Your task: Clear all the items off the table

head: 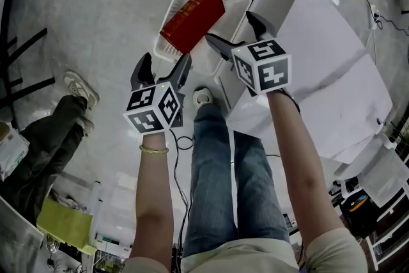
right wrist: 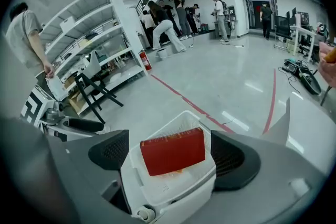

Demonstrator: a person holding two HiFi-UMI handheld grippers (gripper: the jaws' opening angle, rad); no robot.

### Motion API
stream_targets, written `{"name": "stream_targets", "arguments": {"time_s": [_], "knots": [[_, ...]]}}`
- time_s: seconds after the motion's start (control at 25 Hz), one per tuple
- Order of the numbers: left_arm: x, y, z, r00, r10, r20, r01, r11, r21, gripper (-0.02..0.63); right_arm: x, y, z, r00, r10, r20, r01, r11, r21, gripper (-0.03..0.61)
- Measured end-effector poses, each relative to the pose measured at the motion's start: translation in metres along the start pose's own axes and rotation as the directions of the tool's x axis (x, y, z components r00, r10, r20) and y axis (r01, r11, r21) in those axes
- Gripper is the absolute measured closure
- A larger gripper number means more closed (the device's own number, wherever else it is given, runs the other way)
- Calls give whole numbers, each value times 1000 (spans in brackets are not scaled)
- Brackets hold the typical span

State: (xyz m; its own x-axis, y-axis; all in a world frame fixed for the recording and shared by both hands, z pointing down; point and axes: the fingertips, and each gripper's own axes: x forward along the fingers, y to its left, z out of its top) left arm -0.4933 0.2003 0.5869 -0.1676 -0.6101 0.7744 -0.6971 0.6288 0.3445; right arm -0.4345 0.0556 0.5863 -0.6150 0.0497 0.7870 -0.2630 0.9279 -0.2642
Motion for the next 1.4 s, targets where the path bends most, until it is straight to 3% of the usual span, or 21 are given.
{"name": "stream_targets", "arguments": {"time_s": [0.2, 0.32, 0.48, 0.88, 1.16, 1.4], "knots": [[0, -6, 5, 1000, -9, 3, 9, 1000, 9, 179, -2, 6, -1, 1000, 8, -2, -8, 1000, -1, 95], [-2, -9, 9, 1000, -1, 6, 1, 1000, 21, 222, -6, 10, 1, 1000, 20, -3, -20, 1000, 3, 110], [-9, -8, 12, 998, 54, 19, -54, 998, 40, 376, -16, 18, 0, 999, 36, -15, -36, 999, 12, 206], [-28, -23, 13, 995, 84, 47, -84, 996, 4, 578, -46, 31, -5, 1000, 24, -13, -24, 998, 57, 416], [-43, -42, 11, 996, 72, 61, -72, 997, 9, 603, -70, 36, -4, 999, -20, 29, 17, 993, 115, 536], [-57, -56, 10, 996, 51, 69, -52, 999, 10, 604, -89, 41, -4, 997, -46, 54, 39, 992, 121, 578]]}}
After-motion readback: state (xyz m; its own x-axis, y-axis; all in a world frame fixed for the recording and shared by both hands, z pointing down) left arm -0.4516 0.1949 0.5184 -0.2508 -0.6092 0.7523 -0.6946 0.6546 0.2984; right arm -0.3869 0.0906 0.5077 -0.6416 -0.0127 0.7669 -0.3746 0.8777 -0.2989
